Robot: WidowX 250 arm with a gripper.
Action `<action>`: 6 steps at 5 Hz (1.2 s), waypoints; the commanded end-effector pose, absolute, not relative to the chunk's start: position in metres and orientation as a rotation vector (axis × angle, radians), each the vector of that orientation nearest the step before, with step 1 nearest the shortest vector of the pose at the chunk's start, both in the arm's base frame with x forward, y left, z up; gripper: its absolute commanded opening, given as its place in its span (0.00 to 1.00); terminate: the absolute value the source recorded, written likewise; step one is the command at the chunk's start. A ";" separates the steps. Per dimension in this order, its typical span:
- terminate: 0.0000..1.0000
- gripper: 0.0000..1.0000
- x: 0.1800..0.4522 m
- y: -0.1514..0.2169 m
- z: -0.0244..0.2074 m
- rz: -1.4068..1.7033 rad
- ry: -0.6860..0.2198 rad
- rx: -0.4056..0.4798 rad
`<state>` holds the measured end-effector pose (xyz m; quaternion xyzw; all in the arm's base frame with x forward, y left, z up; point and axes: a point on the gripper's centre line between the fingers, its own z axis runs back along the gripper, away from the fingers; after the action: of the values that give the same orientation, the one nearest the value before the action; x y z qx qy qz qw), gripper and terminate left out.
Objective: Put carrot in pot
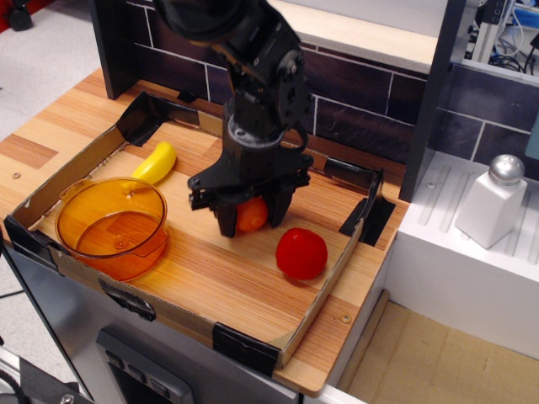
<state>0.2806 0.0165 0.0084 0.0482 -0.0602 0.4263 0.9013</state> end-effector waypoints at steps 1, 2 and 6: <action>0.00 0.00 0.272 0.028 0.078 0.861 -0.311 0.063; 0.00 0.00 0.251 0.047 0.087 0.834 -0.274 0.055; 0.00 1.00 0.222 0.077 0.062 0.765 -0.278 0.172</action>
<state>0.2193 0.0773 0.0548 0.0849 -0.1195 0.3758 0.9150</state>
